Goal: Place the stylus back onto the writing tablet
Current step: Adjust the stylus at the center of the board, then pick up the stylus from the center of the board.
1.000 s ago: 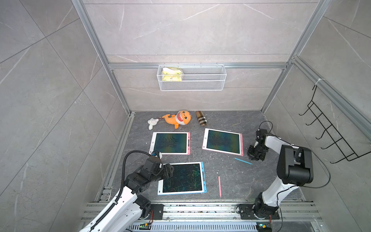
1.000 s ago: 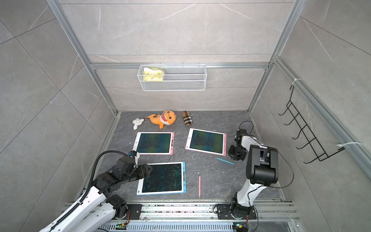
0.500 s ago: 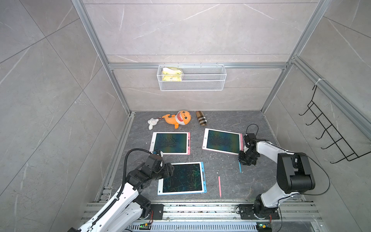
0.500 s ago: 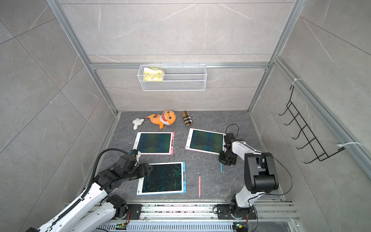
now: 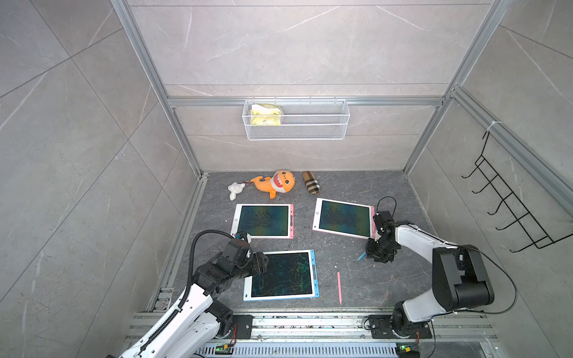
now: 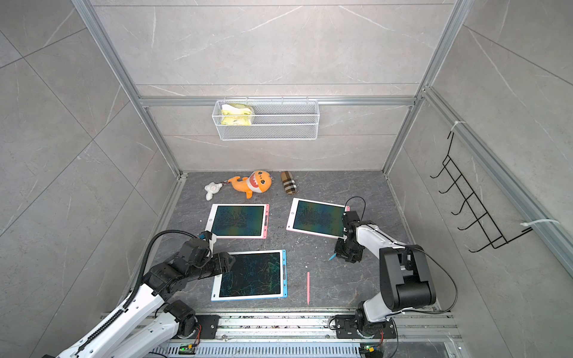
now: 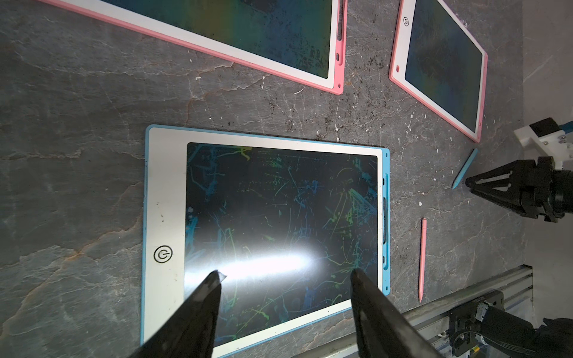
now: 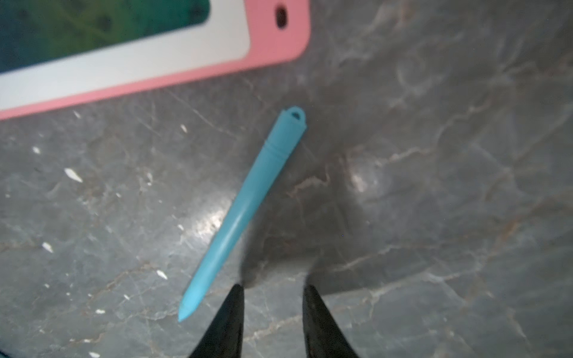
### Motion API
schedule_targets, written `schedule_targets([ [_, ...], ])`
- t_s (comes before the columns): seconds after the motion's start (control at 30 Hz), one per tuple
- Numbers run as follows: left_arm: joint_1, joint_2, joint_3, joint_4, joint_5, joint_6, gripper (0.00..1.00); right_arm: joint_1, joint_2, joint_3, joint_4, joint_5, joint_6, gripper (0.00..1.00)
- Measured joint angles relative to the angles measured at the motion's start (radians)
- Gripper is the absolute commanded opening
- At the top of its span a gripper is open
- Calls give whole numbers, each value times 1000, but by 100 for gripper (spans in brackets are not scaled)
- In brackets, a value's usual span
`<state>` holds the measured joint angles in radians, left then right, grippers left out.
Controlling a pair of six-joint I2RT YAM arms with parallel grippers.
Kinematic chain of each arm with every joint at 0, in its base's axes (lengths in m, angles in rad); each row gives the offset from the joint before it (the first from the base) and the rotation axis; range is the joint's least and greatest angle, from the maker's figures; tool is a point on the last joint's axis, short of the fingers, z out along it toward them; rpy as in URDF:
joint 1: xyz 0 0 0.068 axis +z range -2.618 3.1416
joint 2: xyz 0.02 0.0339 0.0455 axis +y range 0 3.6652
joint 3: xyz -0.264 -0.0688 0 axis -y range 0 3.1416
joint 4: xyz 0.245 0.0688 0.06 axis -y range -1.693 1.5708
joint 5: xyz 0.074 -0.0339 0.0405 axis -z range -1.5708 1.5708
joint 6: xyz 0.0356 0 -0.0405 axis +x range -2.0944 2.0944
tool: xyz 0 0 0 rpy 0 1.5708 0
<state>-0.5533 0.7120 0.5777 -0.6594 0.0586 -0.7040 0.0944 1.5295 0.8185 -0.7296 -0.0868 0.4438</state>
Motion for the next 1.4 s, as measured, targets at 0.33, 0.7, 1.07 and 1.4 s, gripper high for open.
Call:
schedule_targets([
  [0.33,0,4,0,2,0,0,67,18,-70,15,-52,16,104,37],
  [0.7,0,38,0,8,0,1,67,24,45,75,-17,54,153,39],
  [1.07,0,38,0,9,-2,1,67,27,136,127,42,59,182,39],
  [1.4,0,55,0,10,-5,1,67,74,169,153,62,111,218,22],
])
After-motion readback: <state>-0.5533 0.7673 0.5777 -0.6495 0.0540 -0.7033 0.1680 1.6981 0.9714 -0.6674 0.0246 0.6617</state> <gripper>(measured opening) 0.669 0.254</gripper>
